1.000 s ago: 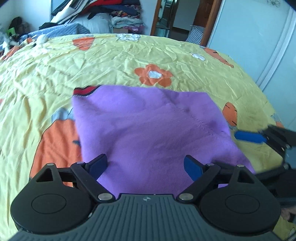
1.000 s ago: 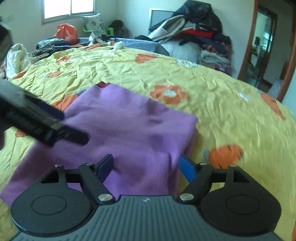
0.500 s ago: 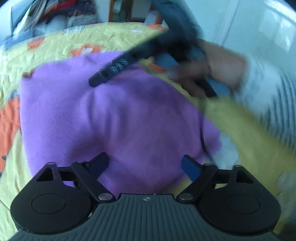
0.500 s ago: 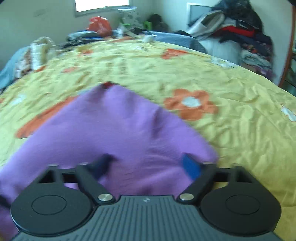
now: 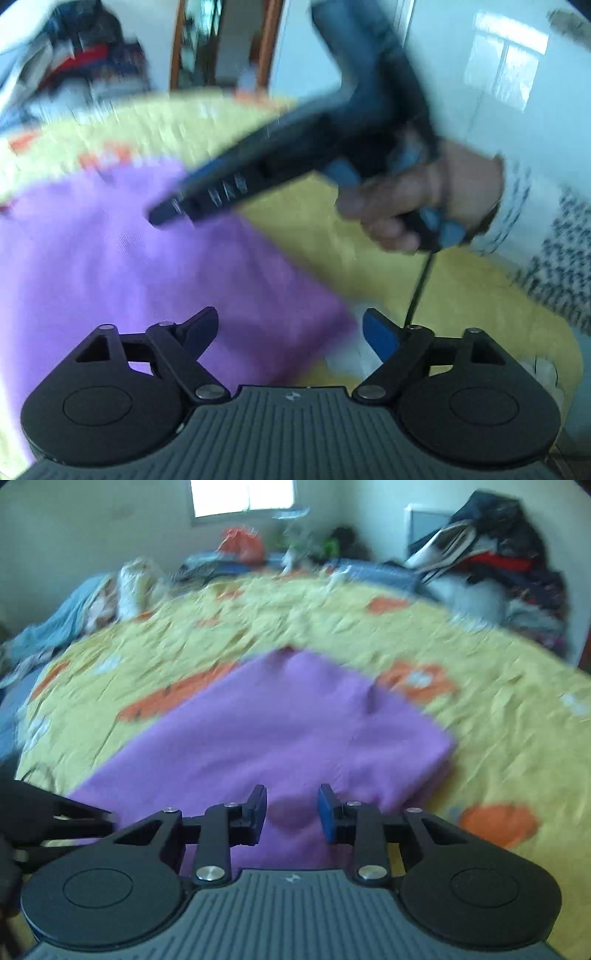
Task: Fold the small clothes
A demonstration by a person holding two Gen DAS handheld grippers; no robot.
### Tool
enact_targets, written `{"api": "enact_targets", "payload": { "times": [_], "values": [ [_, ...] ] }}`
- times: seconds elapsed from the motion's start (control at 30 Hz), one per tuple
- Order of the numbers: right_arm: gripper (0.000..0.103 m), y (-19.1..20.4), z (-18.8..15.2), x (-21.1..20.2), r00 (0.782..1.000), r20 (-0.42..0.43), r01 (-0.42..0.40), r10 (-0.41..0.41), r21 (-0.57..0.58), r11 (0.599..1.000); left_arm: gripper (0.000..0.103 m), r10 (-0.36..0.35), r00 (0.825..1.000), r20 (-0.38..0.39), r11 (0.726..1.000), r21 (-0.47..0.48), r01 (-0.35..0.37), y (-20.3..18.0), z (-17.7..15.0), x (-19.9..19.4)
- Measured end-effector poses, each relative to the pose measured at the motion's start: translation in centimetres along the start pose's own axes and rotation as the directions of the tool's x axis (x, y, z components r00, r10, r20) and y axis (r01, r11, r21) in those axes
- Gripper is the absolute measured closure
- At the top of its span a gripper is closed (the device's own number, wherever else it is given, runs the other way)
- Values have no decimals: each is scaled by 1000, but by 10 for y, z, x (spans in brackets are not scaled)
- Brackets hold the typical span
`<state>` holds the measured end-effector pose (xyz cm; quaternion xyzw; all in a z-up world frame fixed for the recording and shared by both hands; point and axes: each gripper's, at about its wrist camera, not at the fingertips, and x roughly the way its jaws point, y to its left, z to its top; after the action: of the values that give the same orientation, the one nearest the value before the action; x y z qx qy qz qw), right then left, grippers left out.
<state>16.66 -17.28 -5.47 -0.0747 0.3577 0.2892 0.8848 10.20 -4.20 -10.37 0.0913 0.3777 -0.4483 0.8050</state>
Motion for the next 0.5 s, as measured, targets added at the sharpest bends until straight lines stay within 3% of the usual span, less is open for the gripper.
{"api": "enact_targets", "payload": {
  "times": [0.13, 0.23, 0.33, 0.4, 0.5],
  "values": [
    [74, 15, -21, -5, 998, -28, 47, -48, -21, 999, 20, 49, 999, -23, 995, 90, -47, -12, -18, -2],
    [74, 24, -21, -14, 995, -32, 90, -91, -38, 995, 20, 63, 997, -52, 996, 61, -60, -10, -24, -16],
    [73, 37, -17, -38, 995, 36, 97, -97, 2, 995, 16, 80, 996, -41, 997, 7, -80, -7, -21, -37],
    [73, 53, -24, -44, 996, 40, 83, -83, -7, 997, 14, 154, 987, -36, 987, -30, -155, -2, -23, -50],
    [74, 71, -50, -27, 994, -59, 96, -96, -12, 995, 14, 212, 975, -71, 967, -127, -220, 23, -22, -48]
  ]
}}
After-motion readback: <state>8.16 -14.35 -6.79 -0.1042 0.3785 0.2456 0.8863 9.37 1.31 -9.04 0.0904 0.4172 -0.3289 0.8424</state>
